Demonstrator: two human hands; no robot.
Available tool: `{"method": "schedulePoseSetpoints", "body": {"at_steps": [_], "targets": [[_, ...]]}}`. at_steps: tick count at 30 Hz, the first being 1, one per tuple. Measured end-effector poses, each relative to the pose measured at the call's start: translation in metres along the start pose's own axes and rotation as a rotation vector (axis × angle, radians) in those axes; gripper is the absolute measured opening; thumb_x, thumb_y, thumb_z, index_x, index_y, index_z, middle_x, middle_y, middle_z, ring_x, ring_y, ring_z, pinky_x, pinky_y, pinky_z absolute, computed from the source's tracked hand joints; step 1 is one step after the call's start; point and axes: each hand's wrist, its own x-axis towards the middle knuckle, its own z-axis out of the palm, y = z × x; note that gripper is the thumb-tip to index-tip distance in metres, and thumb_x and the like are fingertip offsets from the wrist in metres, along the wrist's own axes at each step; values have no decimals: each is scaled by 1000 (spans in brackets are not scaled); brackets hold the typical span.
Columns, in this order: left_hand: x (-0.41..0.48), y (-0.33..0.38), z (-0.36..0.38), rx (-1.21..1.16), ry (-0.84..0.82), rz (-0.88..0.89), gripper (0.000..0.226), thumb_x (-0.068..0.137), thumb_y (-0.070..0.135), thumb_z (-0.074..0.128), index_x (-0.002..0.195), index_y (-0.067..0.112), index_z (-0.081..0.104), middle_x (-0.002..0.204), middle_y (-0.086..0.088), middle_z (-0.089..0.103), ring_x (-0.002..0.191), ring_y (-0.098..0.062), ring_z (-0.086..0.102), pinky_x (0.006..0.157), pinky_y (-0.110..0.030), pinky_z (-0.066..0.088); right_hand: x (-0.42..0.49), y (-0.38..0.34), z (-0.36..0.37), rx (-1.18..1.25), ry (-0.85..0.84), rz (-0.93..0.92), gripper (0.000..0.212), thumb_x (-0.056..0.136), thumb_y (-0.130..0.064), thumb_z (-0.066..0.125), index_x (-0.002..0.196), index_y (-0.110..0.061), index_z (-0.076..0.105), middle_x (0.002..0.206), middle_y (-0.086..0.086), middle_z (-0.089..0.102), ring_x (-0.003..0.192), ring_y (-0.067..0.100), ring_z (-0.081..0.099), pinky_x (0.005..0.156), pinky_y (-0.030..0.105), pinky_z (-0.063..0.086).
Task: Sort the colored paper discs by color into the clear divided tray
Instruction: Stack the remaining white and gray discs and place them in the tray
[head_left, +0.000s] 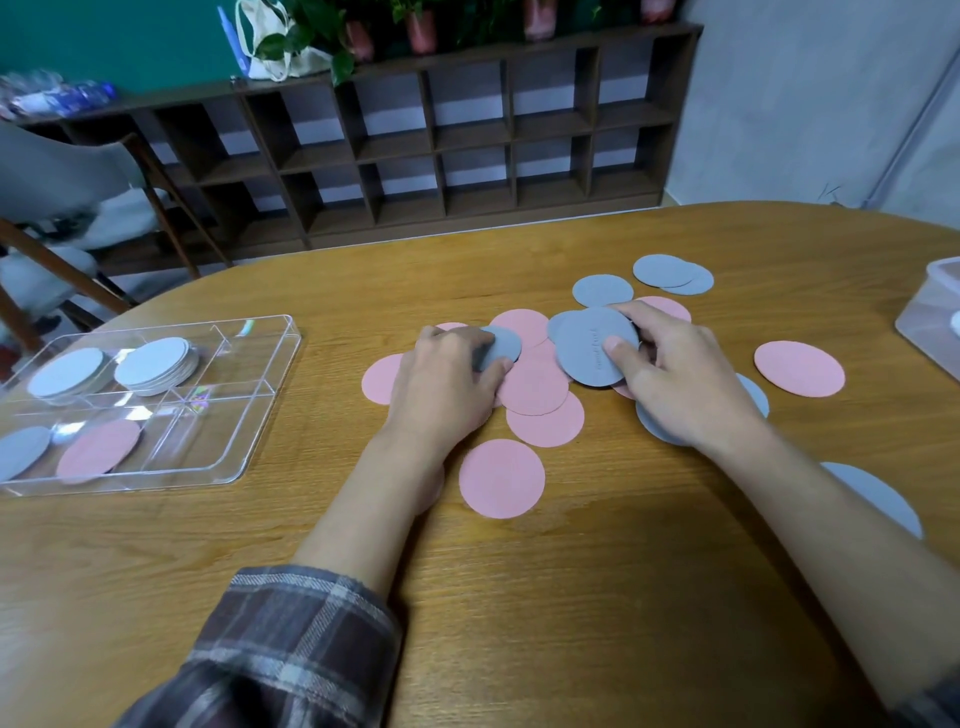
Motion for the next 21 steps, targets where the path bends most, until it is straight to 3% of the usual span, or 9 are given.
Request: {"method": "schedulePoseSetpoints", "body": {"at_steps": [4,11,16,21], "targets": [[1,-3,-4,7,-4,-27,53,93,50,71,136,20,67,139,-1,65,129,-27,48,105,-41,43,-1,-2,-2,-17,-4,0,34,104,-23,53,137,-24,60,100,0,69,87,20,69,86,50,58],[1,0,-5,-57,23,-86,50,85,50,77,127,24,70,122,-4,66,121,-27,52,98,-36,42,-2,-5,-2,-34,-7,-5,34,103,-22,53,136,-24,61,93,3,70,84,23,68,84,43,56],[-4,7,-11,-33,138,-56,27,88,48,65,96,24,75,91,4,75,89,-24,67,74,-37,55,-1,-4,-2,-33,-11,-1,38,104,-24,53,141,-25,58,102,0,70,87,20,67,87,46,57],[-6,9,-11,-50,263,116,37,96,44,49,84,19,73,81,6,74,80,-23,66,67,-42,54,-1,-3,-2,-24,-13,2,47,104,-26,54,149,-35,50,93,3,66,84,20,64,85,48,59]]}}
